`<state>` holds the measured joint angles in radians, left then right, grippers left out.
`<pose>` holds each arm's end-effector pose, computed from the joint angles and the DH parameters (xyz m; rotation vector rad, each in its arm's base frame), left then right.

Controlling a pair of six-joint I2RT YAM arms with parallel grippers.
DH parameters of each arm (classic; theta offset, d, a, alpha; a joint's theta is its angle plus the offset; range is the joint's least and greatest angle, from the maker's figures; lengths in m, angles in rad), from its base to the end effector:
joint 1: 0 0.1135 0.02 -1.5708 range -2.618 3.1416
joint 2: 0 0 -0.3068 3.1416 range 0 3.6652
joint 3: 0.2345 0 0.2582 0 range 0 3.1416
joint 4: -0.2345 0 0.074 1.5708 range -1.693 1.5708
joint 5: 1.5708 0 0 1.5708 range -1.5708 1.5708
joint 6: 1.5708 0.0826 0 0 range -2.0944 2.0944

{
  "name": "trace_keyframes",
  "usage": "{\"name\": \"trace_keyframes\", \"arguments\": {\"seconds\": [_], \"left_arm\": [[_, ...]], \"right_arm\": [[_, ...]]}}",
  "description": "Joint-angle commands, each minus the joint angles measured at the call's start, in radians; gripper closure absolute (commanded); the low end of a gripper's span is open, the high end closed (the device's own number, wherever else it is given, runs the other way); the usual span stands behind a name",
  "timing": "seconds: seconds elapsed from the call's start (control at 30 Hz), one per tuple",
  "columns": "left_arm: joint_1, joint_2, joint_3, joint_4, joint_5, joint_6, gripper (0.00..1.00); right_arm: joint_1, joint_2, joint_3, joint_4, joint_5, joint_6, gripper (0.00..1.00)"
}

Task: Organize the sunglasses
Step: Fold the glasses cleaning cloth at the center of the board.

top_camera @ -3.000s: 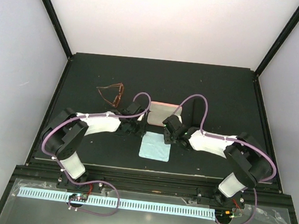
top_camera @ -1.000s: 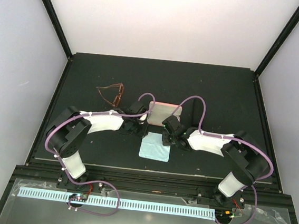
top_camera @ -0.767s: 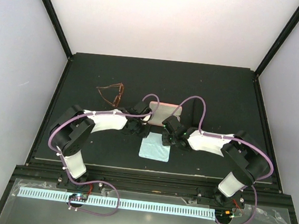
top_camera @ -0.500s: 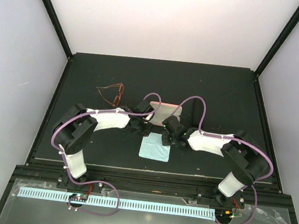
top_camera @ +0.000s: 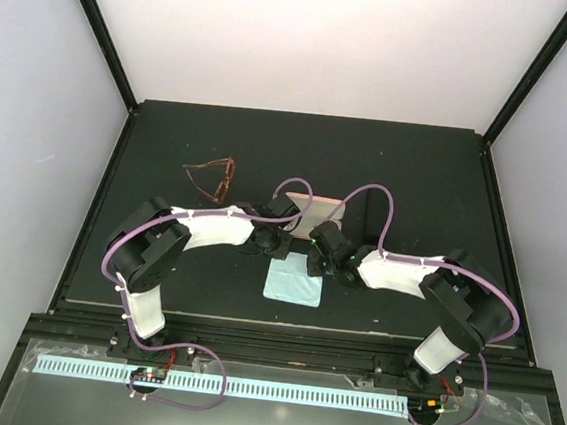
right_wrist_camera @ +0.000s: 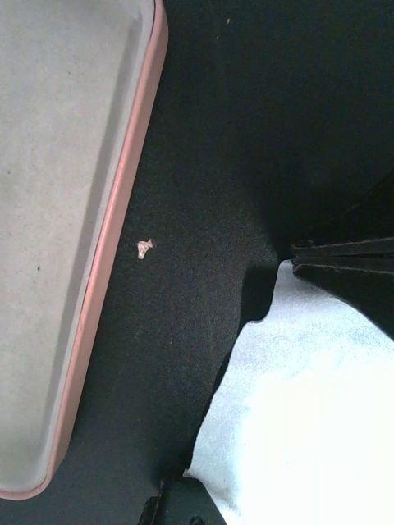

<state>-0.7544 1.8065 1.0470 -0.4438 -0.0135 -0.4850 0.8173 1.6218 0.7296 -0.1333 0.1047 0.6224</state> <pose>0.2713 -0.2535 0.1363 0.3753 2.7954 -0.2889 0.2259 0.2282 0.1286 -0.2182 2.6297 0.3824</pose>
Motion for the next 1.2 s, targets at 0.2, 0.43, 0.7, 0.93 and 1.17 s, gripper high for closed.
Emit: {"name": "trace_keyframes", "arguments": {"seconds": [0.2,0.43,0.7,0.93,1.17], "left_arm": [[-0.065,0.109,-0.058,-0.086,-0.047,-0.07,0.98],[-0.071,0.052,-0.057,-0.073,-0.063,-0.071,0.99],[-0.062,-0.149,-0.057,-0.053,-0.056,-0.038,0.98],[-0.051,-0.228,-0.086,-0.05,-0.029,-0.023,0.98],[-0.048,-0.264,-0.131,-0.036,0.005,-0.011,0.99]], "right_arm": [[-0.004,-0.011,-0.084,0.081,-0.04,0.061,0.99],[-0.005,-0.035,-0.104,0.125,-0.064,0.071,0.99],[-0.005,-0.142,-0.101,0.118,-0.099,0.058,0.99],[-0.005,-0.192,-0.108,0.099,-0.134,0.042,0.99],[-0.005,-0.23,-0.124,0.078,-0.153,0.03,0.99]]}}
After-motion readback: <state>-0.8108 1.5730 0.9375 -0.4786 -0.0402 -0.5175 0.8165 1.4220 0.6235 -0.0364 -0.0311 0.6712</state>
